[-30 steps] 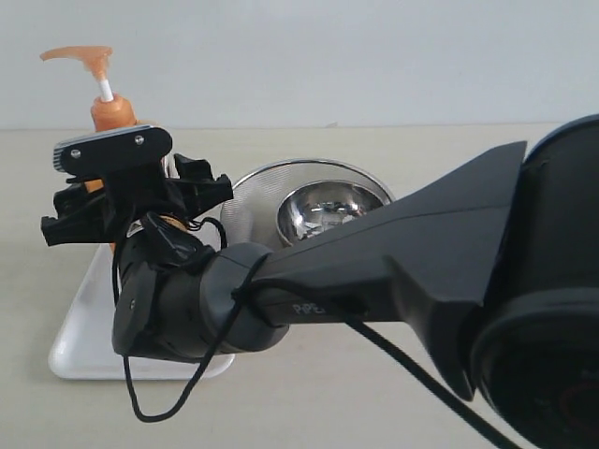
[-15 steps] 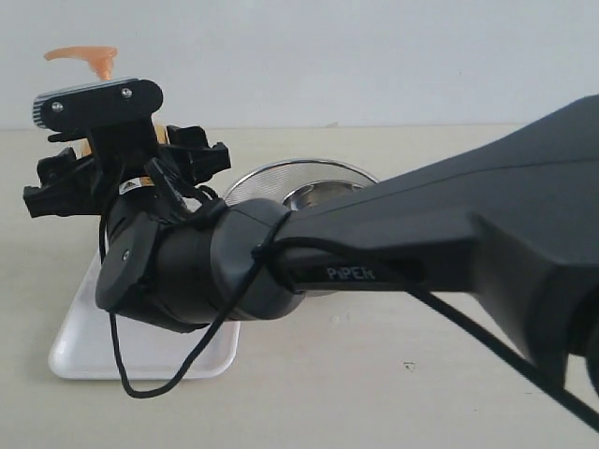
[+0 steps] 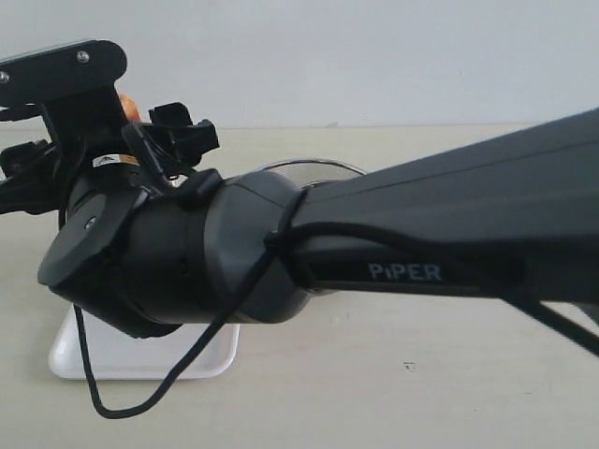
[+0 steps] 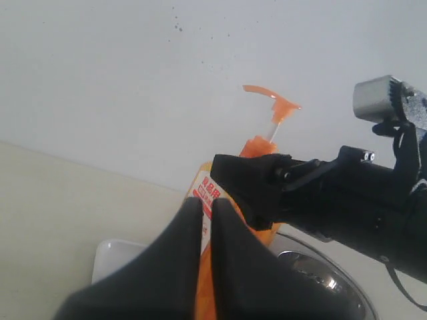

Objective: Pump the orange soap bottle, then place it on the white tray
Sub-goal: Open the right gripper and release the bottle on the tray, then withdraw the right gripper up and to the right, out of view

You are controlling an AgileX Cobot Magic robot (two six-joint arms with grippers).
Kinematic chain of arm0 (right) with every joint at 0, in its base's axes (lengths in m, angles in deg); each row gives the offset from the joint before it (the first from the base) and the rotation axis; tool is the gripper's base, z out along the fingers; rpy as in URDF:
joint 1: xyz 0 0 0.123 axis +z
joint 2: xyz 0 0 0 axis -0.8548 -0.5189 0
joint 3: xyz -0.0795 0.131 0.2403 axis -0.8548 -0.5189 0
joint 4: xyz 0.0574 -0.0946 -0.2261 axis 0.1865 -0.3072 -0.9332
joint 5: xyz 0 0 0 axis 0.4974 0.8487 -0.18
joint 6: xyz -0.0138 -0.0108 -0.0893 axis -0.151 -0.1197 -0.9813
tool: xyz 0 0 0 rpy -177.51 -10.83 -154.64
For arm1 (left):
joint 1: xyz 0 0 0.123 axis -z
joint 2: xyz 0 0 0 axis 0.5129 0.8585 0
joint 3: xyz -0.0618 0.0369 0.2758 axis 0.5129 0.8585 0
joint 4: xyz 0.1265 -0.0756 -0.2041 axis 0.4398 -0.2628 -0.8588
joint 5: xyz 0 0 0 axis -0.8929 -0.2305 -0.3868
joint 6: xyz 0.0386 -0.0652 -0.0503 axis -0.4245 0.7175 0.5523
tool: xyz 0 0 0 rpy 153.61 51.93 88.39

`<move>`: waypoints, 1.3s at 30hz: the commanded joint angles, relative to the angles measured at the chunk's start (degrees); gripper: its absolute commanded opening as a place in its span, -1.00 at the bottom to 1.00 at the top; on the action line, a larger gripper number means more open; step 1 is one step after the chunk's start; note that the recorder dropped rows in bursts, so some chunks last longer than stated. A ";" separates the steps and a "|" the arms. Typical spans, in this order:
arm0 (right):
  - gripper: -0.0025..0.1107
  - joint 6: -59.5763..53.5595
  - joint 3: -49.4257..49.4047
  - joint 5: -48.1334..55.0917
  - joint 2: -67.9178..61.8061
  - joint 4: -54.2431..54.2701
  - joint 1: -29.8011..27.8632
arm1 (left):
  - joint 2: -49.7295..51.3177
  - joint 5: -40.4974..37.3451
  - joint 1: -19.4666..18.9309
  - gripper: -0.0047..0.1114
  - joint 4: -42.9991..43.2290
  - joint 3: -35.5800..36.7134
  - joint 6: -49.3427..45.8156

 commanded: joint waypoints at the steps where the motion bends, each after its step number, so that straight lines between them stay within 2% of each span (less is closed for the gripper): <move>1: 0.37 -3.03 0.23 -0.38 1.96 3.45 0.98 | -0.12 -0.26 0.11 -0.84 0.01 0.24 0.14; 10: 0.34 -14.59 0.23 0.29 6.37 15.70 1.10 | -0.12 -0.37 0.11 -0.84 0.01 0.24 -0.26; 16: 0.33 -18.32 0.23 2.01 7.23 20.13 1.79 | -0.12 -0.37 0.11 -0.84 0.01 0.24 -0.26; 22: 0.33 -25.13 0.23 -0.25 9.86 24.24 6.47 | -0.12 -0.88 0.11 -0.84 -0.36 0.24 -0.26; 28: 0.33 -32.90 0.10 -18.71 12.69 24.24 14.88 | -0.12 -0.88 0.11 -0.84 -0.36 0.24 -0.26; 33: 0.33 -34.55 -3.11 -18.54 17.87 24.24 20.15 | -0.12 -1.90 0.11 -0.84 -0.36 0.24 -0.26; 39: 0.27 -30.97 -12.46 -20.16 28.35 24.24 20.63 | -0.12 -1.90 0.11 -0.84 -0.36 0.24 -0.26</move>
